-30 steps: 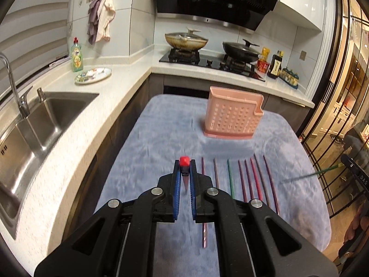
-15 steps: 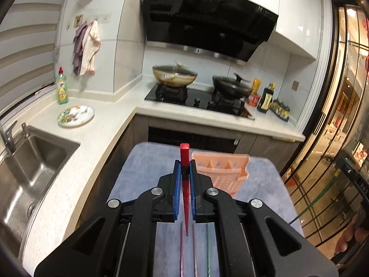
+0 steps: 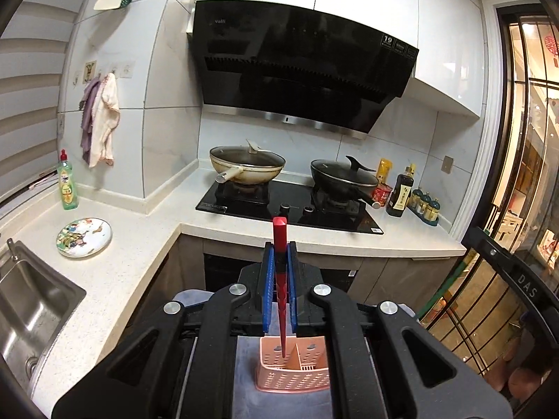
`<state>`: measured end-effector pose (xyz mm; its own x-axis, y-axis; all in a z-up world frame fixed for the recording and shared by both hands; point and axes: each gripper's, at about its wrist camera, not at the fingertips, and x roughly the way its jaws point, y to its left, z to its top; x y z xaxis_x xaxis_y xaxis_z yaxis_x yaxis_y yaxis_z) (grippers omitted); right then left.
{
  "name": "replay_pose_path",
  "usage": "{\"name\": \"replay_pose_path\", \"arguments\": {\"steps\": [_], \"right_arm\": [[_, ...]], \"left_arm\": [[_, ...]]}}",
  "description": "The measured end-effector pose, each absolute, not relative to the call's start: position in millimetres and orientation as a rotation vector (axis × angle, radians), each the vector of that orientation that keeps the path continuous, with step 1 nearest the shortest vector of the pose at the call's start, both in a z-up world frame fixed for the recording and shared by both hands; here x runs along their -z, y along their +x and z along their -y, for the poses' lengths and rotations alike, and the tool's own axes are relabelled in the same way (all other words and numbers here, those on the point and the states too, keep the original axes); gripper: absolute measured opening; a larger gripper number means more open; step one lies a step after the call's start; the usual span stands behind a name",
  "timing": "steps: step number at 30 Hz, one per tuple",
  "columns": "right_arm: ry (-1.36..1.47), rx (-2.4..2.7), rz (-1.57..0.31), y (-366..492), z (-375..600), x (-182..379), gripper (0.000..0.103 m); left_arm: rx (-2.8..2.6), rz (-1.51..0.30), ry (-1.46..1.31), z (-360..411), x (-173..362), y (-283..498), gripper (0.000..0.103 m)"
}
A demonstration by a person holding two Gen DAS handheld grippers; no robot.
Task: Organize utensils
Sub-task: 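Lift both held chopsticks and carry them above the pink basket, then lower both chopsticks into the pink basket and open both tools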
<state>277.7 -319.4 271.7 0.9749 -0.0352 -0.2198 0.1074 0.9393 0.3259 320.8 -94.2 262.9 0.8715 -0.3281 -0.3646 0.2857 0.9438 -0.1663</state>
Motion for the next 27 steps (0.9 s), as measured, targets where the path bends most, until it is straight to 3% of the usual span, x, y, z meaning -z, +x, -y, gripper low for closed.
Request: {"name": "replay_pose_path", "arguments": {"steps": [13,23,27], "right_arm": [[0.394,0.104,-0.364,329,331,-186,0.007],[0.326,0.104,-0.433,329,317,-159,0.007],[0.309,0.116,-0.419,318,316,-164,0.014]], "left_arm": [[0.329,-0.515,-0.104,105,-196,362,0.007],[0.324,-0.586,-0.091,107,-167,365,0.007],[0.315,-0.598,-0.101,102,-162,362,0.012]]}}
